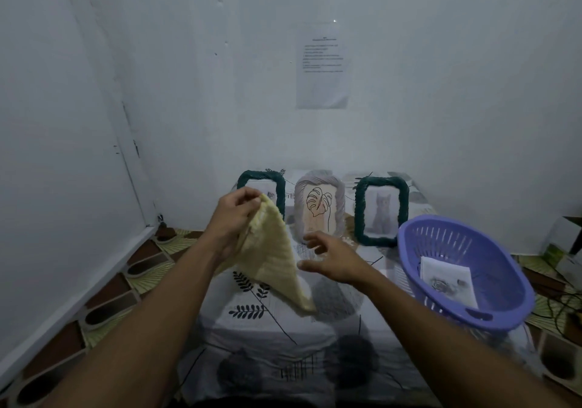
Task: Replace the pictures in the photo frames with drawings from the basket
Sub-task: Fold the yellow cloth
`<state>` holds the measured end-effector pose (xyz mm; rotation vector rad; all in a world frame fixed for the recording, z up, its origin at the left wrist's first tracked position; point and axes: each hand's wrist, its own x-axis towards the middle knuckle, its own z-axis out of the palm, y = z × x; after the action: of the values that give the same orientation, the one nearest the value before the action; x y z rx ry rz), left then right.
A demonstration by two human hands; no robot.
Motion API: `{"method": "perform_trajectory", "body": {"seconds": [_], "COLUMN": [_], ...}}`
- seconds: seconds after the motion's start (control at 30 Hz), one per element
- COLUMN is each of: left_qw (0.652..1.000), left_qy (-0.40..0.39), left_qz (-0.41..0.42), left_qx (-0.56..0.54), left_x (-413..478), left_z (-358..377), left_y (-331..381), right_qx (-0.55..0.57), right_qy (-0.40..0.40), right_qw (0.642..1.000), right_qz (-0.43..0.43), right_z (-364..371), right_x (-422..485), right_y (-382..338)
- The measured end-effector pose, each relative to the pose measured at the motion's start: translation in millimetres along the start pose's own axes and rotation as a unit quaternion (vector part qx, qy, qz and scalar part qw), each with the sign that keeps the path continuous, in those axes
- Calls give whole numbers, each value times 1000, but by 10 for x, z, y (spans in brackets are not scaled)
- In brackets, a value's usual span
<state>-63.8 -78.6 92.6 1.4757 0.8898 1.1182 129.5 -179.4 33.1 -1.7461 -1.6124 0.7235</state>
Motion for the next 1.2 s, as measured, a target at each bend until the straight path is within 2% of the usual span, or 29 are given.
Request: {"method": "perform_trajectory", "body": {"seconds": [0.07,0.13,0.2,0.3,0.37,0.47,0.53,0.6,0.67,0.73,0.83,0.9,1.0,1.1,1.2], "left_qw": [1000,1000,998,990,986,968,956,960,963,970,987,993,988,982,980], "left_qy": [-17,-2,37,73,50,-13,14,73,75,51,29,-15,-83,-124,-153], "left_qz": [4,4,15,27,18,46,74,64,52,46,37,42,67,88,83], "left_qx": [-4,2,39,119,158,248,284,263,254,234,153,109,110,113,92], "left_x": [-4,24,81,150,152,101,93,120,136,118,50,-20,-108,-153,-190], "left_z": [-4,-69,-186,-377,-417,-325,-295,-329,-352,-298,-131,-8,142,237,319], "left_y": [58,71,40,-83,-168,-250,-270,-267,-256,-209,-99,-34,0,12,58], "right_qx": [1,-56,-104,-62,-72,-128,-144,-148,-114,-3,161,216,270,222,87], "right_qy": [-15,-29,-5,65,92,86,71,41,28,52,86,71,29,8,61], "right_qw": [1000,998,994,996,993,987,986,988,993,998,982,973,962,975,992], "right_qz": [-3,-25,-30,-7,-19,-52,-47,-15,13,27,39,40,36,-16,-73], "right_z": [168,269,213,-101,-308,-498,-654,-831,-949,-961,-919,-880,-814,-772,-721], "right_x": [63,126,133,111,87,92,82,27,-39,-92,-113,-109,-106,-110,-73], "right_y": [-37,-30,-5,30,12,-29,-10,30,58,13,-92,-187,-343,-401,-404]}}
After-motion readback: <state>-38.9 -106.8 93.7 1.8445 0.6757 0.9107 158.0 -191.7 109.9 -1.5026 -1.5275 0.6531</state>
